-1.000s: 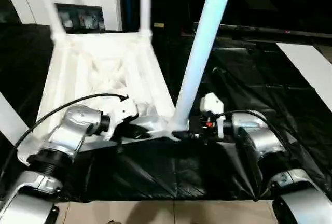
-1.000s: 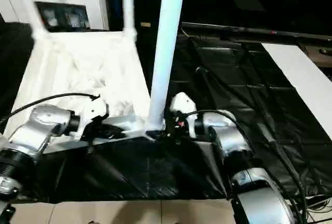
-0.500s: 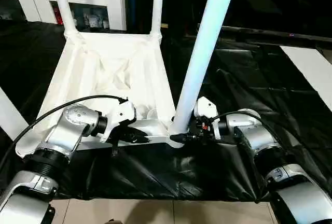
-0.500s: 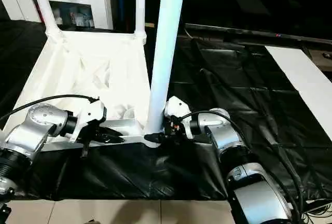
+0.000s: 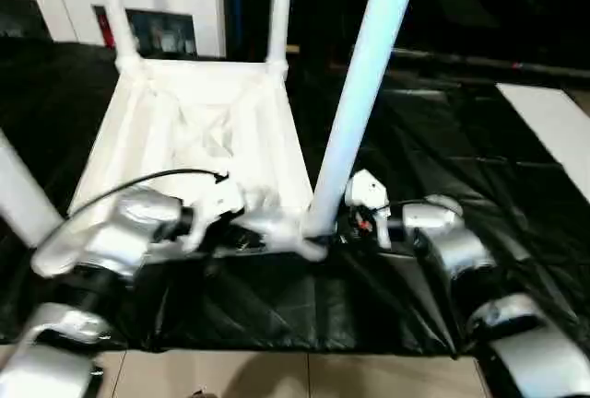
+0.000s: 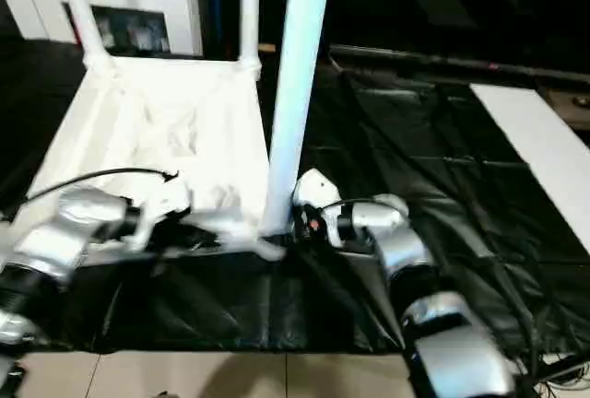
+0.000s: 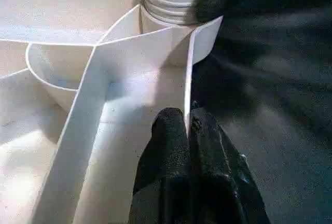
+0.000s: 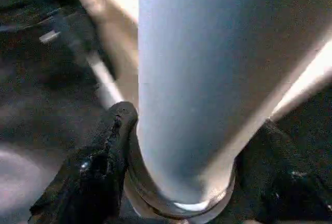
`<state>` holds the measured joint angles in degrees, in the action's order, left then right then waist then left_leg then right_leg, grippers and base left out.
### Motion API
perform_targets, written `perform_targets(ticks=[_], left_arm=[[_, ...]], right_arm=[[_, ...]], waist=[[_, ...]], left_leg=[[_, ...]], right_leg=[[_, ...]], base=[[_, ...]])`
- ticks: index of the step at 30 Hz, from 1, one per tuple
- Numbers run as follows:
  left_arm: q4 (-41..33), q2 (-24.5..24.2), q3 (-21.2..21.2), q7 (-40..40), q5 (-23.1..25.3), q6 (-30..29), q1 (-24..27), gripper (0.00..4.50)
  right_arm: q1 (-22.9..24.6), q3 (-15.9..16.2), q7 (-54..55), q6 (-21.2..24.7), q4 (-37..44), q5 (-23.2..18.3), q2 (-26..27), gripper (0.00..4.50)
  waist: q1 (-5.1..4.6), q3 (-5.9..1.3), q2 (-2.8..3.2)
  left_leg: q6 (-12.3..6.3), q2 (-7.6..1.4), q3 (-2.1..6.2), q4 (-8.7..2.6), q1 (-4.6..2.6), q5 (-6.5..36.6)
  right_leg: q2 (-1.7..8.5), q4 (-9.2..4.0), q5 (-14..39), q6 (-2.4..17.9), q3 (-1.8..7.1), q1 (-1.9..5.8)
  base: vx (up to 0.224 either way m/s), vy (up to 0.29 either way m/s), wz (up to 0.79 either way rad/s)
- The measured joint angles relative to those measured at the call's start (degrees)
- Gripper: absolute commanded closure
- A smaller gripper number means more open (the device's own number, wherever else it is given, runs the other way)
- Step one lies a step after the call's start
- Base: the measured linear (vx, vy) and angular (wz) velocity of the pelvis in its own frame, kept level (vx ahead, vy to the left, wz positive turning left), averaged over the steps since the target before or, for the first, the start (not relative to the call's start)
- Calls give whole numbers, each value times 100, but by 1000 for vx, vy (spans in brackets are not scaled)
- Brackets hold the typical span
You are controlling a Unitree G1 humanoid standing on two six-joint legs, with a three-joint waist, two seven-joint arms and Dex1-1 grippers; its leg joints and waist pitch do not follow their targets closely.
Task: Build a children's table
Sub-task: Rotate leg to tighten
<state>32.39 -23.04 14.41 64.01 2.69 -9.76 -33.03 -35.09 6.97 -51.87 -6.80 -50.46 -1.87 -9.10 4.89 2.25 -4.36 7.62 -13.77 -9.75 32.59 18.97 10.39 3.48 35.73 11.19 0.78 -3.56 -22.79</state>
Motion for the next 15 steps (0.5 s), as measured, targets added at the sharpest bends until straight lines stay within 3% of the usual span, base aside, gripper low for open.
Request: perform_targets(ticks=[5,10,11,15], left_arm=[[15,522,-34,-870,216,-436,-54,450],[11,577,-64,-1008,276,-503,-54,450],[-3,577,-64,-1013,285,-503,-53,450],[-48,595,-64,-1005,318,-503,-41,450]], right_arm=[[134,-396,1794,218,7,19,547,188],[134,-446,2310,198,6,53,769,188],[138,-489,2319,207,12,40,788,133],[198,-628,2127,272,116,-157,824,101]], waist=[[-79,-16,31],[-166,-19,37],[-172,-19,36],[-183,-17,33]], left_leg=[[0,7,10,3,-4,0],[-1,7,33,-7,4,0],[-1,9,33,-7,8,0],[-2,18,23,0,6,1]], right_leg=[[3,-8,0,-2,-6,-5],[2,-64,0,-3,-31,-2],[2,-79,0,-3,-30,-4],[7,-83,0,-2,-9,-15]], base=[[-22,1,-1],[0,0,0],[0,0,0],[0,0,0]])
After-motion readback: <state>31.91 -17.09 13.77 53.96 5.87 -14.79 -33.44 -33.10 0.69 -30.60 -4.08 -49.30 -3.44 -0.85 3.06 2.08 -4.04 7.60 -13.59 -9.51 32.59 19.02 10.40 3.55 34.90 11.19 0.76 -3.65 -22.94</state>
